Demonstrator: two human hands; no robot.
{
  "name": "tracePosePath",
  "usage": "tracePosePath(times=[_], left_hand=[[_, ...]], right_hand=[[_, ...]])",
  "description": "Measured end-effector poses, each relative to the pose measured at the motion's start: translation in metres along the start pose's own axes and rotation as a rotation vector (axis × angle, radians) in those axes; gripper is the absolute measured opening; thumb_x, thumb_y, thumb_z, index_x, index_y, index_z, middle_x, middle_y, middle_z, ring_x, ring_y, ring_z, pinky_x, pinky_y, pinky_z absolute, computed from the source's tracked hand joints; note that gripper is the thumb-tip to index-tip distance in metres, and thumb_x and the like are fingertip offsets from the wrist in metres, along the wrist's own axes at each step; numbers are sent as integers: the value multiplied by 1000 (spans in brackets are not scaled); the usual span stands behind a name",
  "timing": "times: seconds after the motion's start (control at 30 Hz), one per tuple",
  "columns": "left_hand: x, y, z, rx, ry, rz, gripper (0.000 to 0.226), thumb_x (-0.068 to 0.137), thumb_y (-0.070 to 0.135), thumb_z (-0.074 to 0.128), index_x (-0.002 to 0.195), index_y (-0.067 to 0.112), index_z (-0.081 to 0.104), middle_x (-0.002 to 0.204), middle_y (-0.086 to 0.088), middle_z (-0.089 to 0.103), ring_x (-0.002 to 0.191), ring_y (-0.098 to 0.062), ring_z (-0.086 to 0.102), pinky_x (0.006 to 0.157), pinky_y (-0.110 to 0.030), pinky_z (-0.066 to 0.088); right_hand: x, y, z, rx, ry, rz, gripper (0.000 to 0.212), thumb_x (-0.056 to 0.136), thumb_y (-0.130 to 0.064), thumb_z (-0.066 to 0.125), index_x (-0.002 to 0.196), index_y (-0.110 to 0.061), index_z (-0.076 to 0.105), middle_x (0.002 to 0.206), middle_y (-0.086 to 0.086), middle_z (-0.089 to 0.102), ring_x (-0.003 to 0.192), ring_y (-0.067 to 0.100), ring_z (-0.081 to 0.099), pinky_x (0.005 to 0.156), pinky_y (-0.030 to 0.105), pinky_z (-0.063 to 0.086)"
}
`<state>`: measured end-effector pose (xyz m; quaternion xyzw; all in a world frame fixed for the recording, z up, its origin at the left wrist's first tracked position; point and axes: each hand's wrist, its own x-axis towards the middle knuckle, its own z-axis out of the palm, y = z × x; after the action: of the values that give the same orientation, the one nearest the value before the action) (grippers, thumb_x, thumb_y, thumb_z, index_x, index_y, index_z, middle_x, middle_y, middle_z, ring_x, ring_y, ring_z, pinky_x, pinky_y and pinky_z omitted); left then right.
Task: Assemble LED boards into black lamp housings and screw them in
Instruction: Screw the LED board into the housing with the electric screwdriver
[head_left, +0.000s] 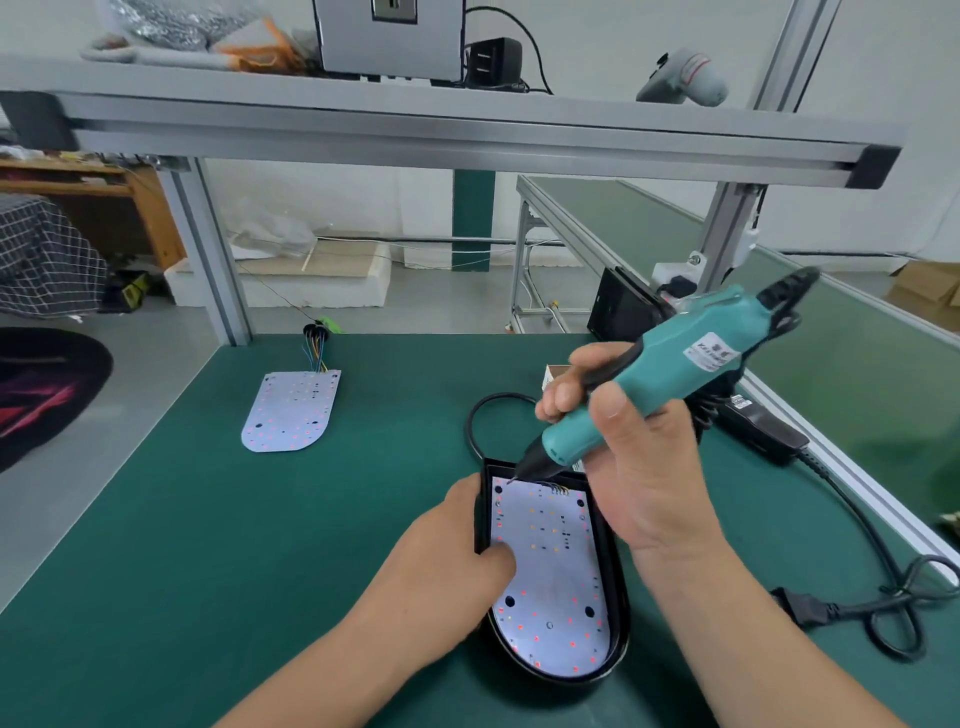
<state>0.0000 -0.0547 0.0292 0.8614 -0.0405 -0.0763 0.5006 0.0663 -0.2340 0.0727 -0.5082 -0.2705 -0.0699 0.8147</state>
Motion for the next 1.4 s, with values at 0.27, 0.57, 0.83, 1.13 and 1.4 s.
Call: tracePosePath(times=[0.27,0.57,0.83,1.13,1.4], left_hand=[[-4,2,-3,-24,28,3,33,88,27,48,109,53,48,86,13,67,53,-13,63,48,-37,59],[-3,-1,-6,-17,34,17,20,93,33,52,108,47,53,84,14,68,55,-13,66,49,-32,59],[-3,-4,-9,10,81,49,17,92,40,57,108,41,54,86,1,68,58,-11,57,54,-40,56],[-3,-2,-14,182,193,83,32,82,64,51,98,41,36,95,9,60,77,-15,58,76,-38,56],[-4,-4,-18,356,267,183,40,91,55,56,127,49,40,109,22,42,90,-4,54,80,-29,53]], right_hand=[[7,-37,-44,-142,324,32,54,87,-50,83,114,-7,65,84,7,63,60,23,60,50,31,49],[8,-39,-132,-601,520,425,17,100,-18,68,113,-8,63,89,12,65,62,23,70,50,36,58],[4,-30,-151,-1218,418,543,11,98,-29,69,100,-20,62,88,9,70,73,26,70,59,38,57],[4,-32,-144,-1528,272,692,29,99,-40,59,92,-13,50,87,10,64,77,28,63,75,44,53],[4,-34,-135,-1613,309,427,47,97,-45,60,129,-10,59,125,12,58,116,33,54,88,43,46]])
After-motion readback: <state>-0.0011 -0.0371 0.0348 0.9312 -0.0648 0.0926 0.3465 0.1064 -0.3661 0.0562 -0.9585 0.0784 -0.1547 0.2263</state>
